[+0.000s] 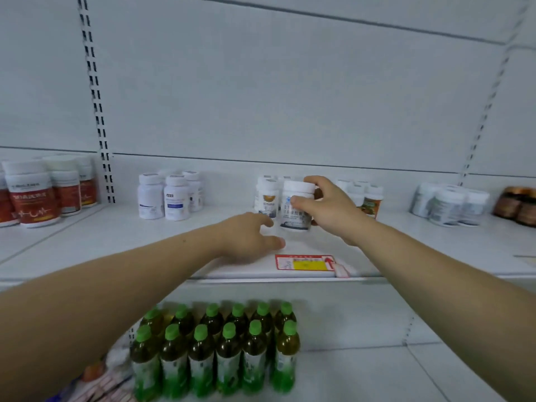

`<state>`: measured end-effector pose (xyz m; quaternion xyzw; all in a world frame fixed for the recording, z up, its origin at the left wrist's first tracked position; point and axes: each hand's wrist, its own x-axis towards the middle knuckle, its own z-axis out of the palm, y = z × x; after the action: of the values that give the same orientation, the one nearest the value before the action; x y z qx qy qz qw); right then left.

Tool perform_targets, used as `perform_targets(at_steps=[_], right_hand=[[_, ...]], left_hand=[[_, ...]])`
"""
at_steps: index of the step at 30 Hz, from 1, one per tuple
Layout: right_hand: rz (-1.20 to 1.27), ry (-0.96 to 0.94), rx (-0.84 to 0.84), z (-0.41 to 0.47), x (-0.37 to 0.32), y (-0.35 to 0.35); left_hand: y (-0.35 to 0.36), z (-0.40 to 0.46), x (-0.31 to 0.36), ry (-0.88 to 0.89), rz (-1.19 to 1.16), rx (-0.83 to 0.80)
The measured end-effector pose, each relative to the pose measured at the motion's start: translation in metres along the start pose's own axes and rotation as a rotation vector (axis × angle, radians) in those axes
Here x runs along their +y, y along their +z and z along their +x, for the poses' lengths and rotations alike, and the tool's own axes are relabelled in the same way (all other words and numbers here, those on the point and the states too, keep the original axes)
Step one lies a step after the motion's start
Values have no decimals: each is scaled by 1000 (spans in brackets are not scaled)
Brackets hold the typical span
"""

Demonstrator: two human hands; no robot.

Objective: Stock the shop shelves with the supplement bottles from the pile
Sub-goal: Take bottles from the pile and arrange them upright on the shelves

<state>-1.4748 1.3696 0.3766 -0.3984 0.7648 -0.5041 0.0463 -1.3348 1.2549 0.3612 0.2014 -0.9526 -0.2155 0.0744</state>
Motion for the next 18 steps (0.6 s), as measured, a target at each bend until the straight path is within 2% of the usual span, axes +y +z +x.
perform_targets(at_steps=[4,8,14,18], right_hand=[[22,10,47,-9,40,-64],[63,29,109,-23,78,-133],[51,113,238,-42,126,-220],[-8,158,306,-52,150,-266]], left_hand=[[32,29,76,42,-362,146],[69,57,152,143,-561,54],[118,101,238,236,-535,-38],[141,123,280,265,-373,-102]])
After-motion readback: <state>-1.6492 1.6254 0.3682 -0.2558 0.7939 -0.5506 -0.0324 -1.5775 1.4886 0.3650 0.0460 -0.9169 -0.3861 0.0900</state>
